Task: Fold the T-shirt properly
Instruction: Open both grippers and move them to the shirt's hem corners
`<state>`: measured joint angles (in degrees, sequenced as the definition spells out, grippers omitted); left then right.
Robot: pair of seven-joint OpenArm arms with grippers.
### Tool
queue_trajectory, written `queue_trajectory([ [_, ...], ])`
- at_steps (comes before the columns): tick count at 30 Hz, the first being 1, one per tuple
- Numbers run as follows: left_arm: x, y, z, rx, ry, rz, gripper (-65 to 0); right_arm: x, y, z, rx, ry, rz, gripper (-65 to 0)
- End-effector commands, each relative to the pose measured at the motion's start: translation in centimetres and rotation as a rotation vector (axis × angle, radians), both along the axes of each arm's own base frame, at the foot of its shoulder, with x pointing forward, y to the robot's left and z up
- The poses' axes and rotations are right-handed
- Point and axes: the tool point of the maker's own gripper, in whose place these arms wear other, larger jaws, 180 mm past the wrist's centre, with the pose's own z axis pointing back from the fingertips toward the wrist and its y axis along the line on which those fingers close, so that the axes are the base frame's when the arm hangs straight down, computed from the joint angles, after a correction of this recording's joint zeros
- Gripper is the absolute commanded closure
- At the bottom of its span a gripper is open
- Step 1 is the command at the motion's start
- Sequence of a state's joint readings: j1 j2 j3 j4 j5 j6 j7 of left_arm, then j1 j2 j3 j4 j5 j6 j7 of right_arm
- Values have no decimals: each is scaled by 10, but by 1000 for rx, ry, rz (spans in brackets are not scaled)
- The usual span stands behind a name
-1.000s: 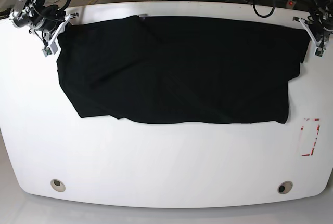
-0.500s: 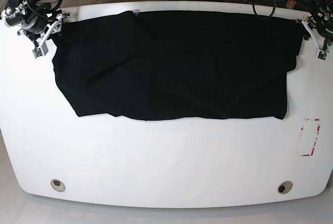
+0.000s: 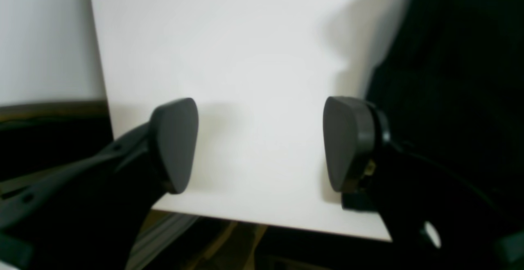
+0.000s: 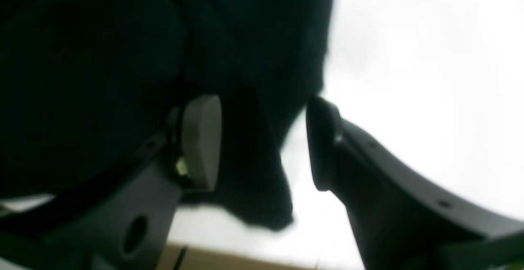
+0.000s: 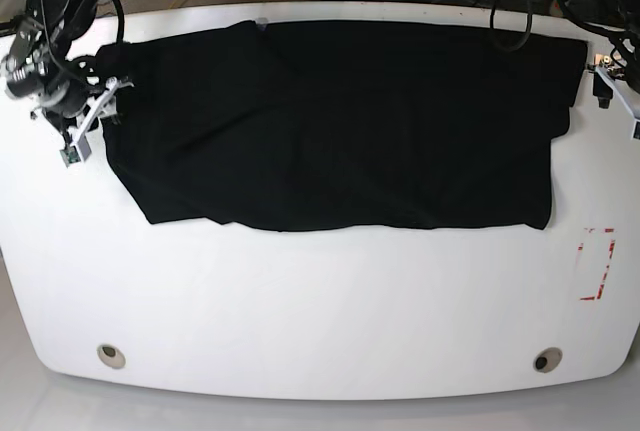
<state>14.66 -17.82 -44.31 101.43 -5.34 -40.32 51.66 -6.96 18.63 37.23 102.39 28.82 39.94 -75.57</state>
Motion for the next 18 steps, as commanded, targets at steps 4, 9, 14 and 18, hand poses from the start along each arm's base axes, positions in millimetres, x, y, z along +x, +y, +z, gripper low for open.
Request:
queue_trajectory([
  [4, 19, -6, 13, 19, -42, -46, -446, 57, -11, 18, -20, -90, 2, -320],
  [9, 35, -13, 18, -8, -94, -40, -446, 110, -3, 13, 21, -111, 20, -320],
  [14, 39, -15, 20, -10, -103, -46, -446, 150, 5, 10, 68, -143, 25, -320],
  [18, 39, -15, 19, -11, -102, -45, -446, 175, 16, 1, 111, -150, 40, -320],
])
